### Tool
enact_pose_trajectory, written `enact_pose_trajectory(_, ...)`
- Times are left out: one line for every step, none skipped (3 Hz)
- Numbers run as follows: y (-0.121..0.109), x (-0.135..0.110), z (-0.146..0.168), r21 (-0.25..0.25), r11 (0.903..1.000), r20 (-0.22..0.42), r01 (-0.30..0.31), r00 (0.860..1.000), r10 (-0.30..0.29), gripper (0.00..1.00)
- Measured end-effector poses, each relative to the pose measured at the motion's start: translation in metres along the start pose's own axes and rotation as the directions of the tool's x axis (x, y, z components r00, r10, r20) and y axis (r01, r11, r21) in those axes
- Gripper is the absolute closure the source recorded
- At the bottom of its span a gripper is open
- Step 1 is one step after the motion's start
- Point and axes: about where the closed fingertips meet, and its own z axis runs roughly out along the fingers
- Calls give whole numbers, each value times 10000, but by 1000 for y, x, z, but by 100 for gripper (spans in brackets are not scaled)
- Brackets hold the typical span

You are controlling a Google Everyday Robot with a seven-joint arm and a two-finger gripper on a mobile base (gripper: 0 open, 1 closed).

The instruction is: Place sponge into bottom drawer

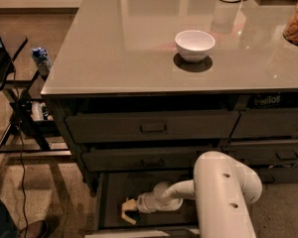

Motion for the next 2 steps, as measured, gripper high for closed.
enact_pose_trajectory(0,0,0,11,10000,20,1,10000,-1,100)
enact_pose_trajectory(0,0,0,11,10000,19,1,10000,-1,81)
